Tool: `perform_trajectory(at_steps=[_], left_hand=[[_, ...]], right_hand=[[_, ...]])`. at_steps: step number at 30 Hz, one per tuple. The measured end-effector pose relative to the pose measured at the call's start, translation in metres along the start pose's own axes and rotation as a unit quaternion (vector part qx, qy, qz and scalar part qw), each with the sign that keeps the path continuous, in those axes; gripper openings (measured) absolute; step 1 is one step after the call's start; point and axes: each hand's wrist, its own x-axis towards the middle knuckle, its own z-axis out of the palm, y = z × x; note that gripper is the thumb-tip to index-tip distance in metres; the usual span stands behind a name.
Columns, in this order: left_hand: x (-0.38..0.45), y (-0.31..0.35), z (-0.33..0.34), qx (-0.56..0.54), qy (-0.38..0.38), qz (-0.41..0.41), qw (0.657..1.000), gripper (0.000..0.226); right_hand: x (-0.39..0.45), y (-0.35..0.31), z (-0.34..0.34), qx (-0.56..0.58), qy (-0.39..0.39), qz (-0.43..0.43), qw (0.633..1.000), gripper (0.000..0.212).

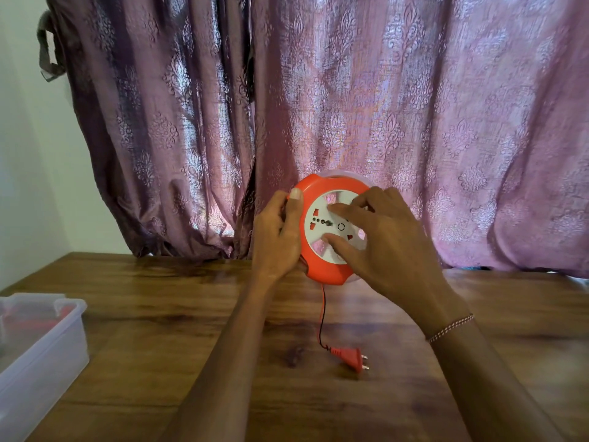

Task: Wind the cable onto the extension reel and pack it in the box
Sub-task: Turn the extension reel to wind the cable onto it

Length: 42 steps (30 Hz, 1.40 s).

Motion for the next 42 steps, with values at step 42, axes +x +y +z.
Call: perform_trajectory(at_steps=[42], left_hand=[[0.004,-0.005,-0.004,-0.020,0.000,0.003,1.000,0.046]], right_hand=[[0.001,0.001,-0.009,-0.035,-0.003,-0.104,0.994,0.032]])
